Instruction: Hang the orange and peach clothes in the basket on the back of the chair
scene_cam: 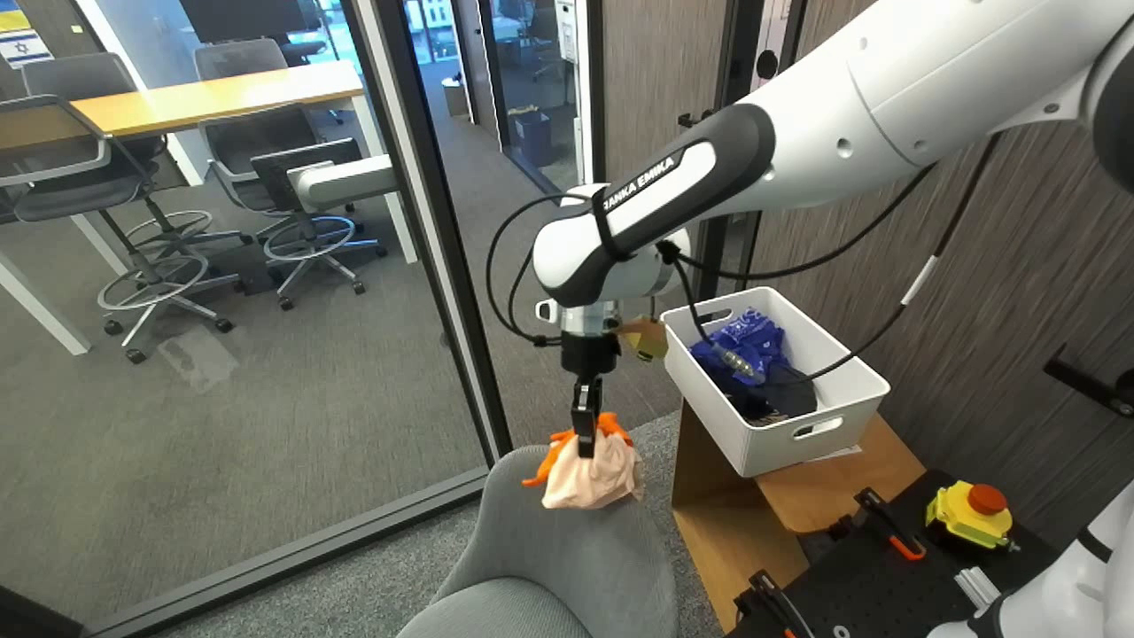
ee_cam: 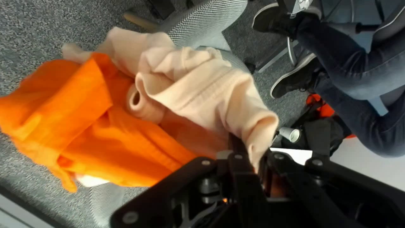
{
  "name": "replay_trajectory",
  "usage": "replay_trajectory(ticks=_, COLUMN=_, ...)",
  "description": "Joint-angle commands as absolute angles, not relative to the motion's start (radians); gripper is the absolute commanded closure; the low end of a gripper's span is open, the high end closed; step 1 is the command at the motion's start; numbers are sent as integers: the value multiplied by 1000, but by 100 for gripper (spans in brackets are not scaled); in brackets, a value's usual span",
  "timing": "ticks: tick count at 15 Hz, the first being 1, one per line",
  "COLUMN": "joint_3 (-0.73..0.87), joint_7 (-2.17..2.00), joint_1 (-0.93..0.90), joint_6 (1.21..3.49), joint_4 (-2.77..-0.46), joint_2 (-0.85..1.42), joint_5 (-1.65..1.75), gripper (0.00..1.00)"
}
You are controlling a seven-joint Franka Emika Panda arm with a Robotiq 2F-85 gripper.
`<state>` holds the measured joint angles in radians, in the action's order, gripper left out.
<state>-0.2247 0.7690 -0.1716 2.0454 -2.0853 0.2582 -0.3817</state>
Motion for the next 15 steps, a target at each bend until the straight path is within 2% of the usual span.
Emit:
replay_trajectory(ticks=1, joint_3=-269, joint_7=727, joint_1=-207, joint_6=1980, joint_4=-1999, joint_2=357, joint_5=-310, gripper=92)
replay_trajectory(ticks=15, joint_3=-296, joint_7=573, joint_1=-257, joint_6=2201, joint_4=-1931, joint_2=573, joint_5=-99, gripper=92)
